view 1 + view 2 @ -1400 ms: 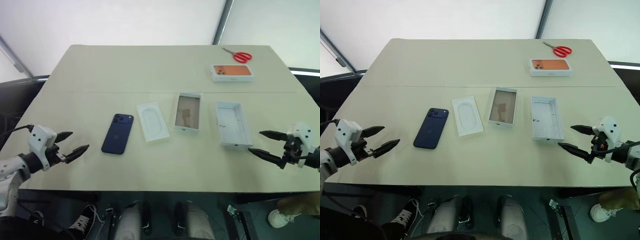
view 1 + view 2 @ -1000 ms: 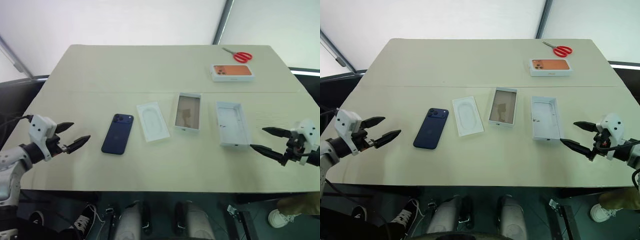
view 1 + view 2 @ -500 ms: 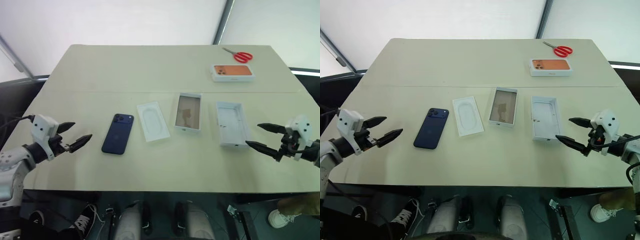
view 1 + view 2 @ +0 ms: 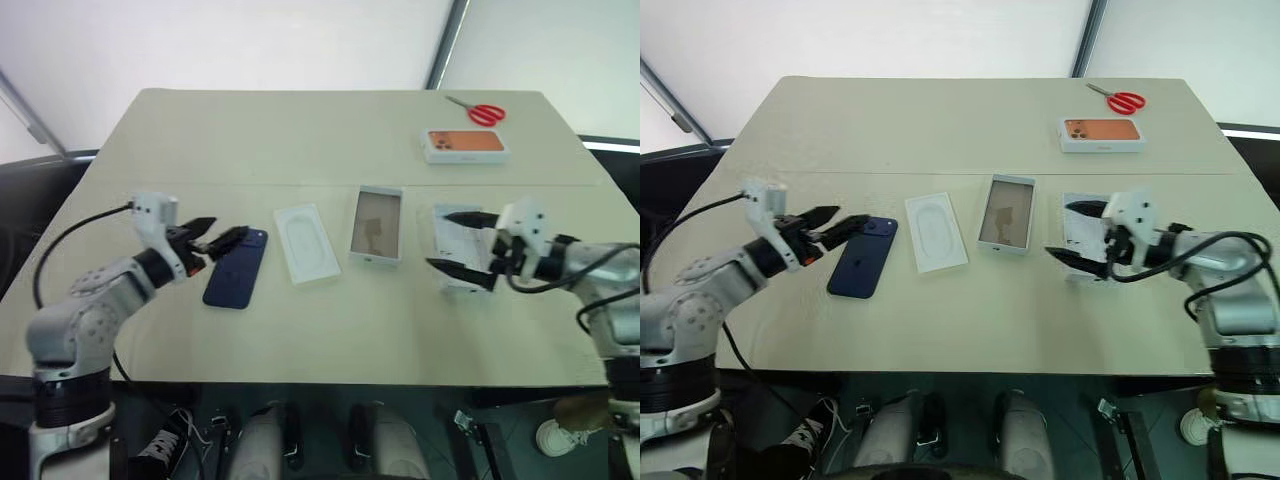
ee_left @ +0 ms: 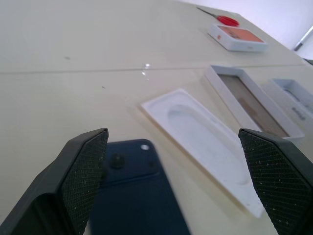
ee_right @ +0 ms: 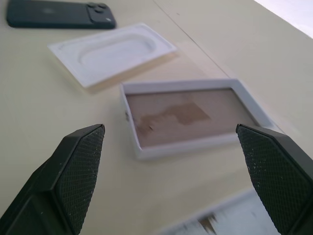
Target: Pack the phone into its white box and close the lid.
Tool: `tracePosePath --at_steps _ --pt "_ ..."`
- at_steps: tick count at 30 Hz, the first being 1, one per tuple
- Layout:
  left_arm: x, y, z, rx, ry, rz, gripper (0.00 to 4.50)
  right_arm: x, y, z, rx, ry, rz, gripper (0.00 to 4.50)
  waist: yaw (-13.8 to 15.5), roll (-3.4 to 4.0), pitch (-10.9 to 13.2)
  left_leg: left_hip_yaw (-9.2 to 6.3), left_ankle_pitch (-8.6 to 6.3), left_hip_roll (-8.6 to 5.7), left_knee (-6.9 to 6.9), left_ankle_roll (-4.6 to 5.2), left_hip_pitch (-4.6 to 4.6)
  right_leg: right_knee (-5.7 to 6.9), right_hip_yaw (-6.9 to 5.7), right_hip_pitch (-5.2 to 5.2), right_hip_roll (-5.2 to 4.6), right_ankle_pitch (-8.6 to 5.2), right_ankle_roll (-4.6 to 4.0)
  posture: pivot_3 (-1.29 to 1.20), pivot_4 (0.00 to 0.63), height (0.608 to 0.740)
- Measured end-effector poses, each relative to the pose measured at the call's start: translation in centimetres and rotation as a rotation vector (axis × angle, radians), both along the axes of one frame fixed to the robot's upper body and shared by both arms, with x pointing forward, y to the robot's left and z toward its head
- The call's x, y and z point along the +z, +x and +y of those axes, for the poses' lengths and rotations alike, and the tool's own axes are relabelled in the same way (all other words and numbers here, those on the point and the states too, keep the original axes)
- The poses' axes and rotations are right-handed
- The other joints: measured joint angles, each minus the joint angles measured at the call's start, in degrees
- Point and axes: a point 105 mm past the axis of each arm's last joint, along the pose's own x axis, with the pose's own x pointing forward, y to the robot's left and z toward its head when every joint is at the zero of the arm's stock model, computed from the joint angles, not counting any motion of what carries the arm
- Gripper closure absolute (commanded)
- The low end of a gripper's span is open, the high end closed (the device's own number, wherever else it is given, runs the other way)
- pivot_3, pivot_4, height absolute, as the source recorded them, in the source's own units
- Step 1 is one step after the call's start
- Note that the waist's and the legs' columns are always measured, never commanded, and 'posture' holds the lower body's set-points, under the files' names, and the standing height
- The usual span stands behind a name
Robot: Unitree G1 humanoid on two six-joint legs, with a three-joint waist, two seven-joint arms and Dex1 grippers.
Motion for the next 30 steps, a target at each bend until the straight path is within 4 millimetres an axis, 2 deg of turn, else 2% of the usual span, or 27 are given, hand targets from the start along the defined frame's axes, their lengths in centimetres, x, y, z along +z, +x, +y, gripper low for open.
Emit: tracePosePath --at_steps 3,5,7,9,18,30 --pt "-1.8 0.3 -1.3 0.011 0.016 0.095 0.02 0.3 0.5 1.2 0.023 0.003 -0.013 0.0 0.1 -0.01 0.0 -0.01 0.01 0.0 0.03 0.0 0.0 0.01 0.0 0.01 0.02 0.0 0.0 0.0 0.15 0.738" --pt "-2.6 0.6 -2.3 0.021 -0.033 0.156 0.02 0.3 0.7 1.9 0.036 -0.003 -0.022 0.0 0.2 -0.03 0.0 -0.03 0.01 -0.01 0.06 0.01 -0.01 0.0 0.01 0.02 0.02 0.0 0.01 0.0 0.15 0.738" --pt "-3.5 1.1 -4.2 0.035 -0.136 0.22 0.02 0.1 0.9 2.0 0.033 -0.005 -0.022 0.0 0.8 -0.08 0.0 -0.03 0.01 -0.03 0.09 0.02 -0.01 -0.01 0.01 0.05 0.01 -0.01 0.03 0.0 0.15 0.738" --pt "-3.7 1.3 -5.3 0.036 -0.204 0.247 0.02 -0.2 1.0 1.9 0.023 -0.002 -0.017 0.0 1.0 -0.11 0.0 -0.03 0.01 -0.03 0.11 0.02 -0.01 0.01 0.01 0.05 0.01 -0.01 0.03 0.0 0.15 0.738" --pt "-3.7 2.5 -5.8 0.106 -0.393 0.327 0.02 -0.8 1.0 1.7 -0.002 0.007 -0.009 0.0 1.2 -0.12 0.0 -0.05 0.01 -0.02 0.13 0.01 0.01 0.05 0.01 0.05 0.02 -0.01 0.02 0.0 0.15 0.738" --pt "-4.0 3.5 -7.8 0.092 -0.402 0.413 0.02 -0.8 1.3 1.6 -0.03 0.0 -0.03 0.0 1.3 -0.13 0.0 -0.06 0.01 -0.06 0.14 0.01 0.02 0.05 0.0 0.09 0.03 -0.01 0.03 0.0 0.15 0.738"
